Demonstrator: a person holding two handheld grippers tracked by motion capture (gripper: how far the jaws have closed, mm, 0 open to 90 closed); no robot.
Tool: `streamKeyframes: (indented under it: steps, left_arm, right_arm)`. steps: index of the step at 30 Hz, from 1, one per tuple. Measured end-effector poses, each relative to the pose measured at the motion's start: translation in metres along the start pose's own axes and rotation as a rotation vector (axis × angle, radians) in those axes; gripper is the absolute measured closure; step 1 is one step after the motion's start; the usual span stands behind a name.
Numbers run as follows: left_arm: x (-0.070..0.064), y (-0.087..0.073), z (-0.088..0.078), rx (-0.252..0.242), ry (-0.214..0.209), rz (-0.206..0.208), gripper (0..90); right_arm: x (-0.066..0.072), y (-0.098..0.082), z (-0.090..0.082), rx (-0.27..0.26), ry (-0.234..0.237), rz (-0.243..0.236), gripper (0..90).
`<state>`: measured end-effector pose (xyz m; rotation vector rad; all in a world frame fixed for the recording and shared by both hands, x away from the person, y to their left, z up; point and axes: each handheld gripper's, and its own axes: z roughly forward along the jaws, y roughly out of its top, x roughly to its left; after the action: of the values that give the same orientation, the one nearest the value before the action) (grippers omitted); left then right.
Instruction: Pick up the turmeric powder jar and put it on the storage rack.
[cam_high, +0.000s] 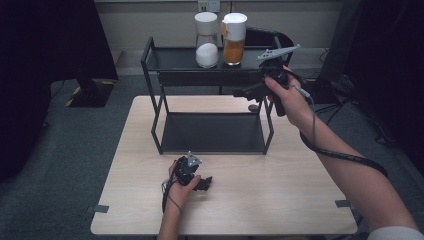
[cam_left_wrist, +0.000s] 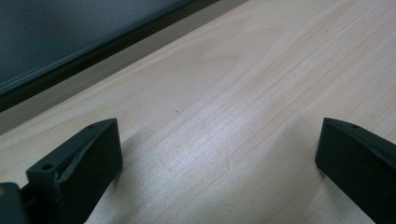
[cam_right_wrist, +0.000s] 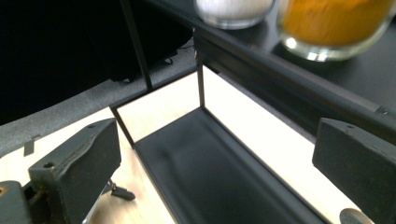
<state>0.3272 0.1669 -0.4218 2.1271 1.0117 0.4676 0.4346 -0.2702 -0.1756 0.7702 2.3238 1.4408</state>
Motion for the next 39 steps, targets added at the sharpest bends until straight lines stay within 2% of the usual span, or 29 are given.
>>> streamKeyframes:
  steps: [9, 17, 25, 39]
  left_arm:
    - [0.0, 0.0, 0.0, 0.0, 0.0, -0.002, 0.0]
    - [0.0, 0.0, 0.0, 0.001, 0.0, 0.0, 0.0]
    - [0.0, 0.0, 0.0, 0.001, -0.001, 0.0, 0.0]
    - [0.0, 0.0, 0.0, 0.001, 0.0, 0.0, 0.0]
  right_arm:
    - [0.0, -0.031, 0.006, 0.008, 0.013, 0.003, 0.0]
    - [0.005, -0.056, 0.01, 0.015, 0.022, -0.006, 0.1]
    - [0.01, -0.086, 0.016, 0.018, 0.037, 0.006, 0.1]
    - [0.01, -0.141, 0.034, 0.06, 0.062, 0.027, 0.2]
